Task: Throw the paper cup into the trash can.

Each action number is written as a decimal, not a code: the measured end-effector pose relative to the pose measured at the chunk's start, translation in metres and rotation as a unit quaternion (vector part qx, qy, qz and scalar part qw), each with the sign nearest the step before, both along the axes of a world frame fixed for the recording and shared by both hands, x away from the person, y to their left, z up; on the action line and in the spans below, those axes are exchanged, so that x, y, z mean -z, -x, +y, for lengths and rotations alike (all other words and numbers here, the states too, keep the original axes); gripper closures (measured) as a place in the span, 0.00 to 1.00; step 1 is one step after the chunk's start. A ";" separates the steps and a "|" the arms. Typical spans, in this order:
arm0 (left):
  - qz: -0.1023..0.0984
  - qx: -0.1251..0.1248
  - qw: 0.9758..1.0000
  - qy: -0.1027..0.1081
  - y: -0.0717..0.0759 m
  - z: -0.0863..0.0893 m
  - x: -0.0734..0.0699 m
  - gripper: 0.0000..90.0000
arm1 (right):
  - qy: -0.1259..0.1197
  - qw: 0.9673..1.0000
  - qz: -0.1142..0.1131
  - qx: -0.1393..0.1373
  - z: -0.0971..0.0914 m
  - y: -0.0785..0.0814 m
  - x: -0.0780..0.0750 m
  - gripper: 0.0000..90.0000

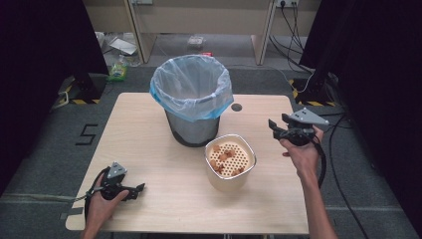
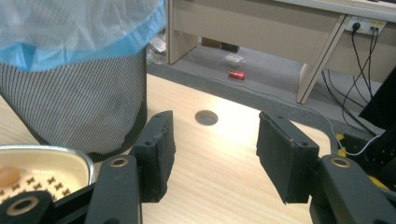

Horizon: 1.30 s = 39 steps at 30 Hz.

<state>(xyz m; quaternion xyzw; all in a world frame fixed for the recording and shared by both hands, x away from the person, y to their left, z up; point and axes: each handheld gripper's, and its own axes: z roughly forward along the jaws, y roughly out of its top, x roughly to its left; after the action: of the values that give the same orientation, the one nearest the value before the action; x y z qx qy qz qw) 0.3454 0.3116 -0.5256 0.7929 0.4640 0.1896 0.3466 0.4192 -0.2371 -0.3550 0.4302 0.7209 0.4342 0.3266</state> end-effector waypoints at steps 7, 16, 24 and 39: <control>0.000 0.000 1.000 0.000 0.000 0.000 0.000 0.00 | -0.005 1.000 0.024 0.005 -0.008 0.013 0.034 0.50; 0.000 0.000 1.000 0.000 0.000 0.000 0.000 0.00 | -0.025 0.999 0.044 0.010 -0.013 0.024 0.067 0.49; -0.001 -0.001 1.000 0.001 0.000 0.000 0.000 0.00 | -0.016 0.997 0.080 0.018 -0.018 0.027 0.094 0.47; 0.000 0.000 1.000 0.002 0.000 0.000 0.000 0.00 | 0.007 0.991 0.131 0.027 -0.022 0.040 0.129 0.41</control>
<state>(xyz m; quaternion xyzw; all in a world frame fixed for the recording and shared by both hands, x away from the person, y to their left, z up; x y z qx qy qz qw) 0.3457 0.3116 -0.5258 0.7922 0.4645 0.1886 0.3481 0.3790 -0.2592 -0.4840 0.5006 0.7486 0.3602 0.2435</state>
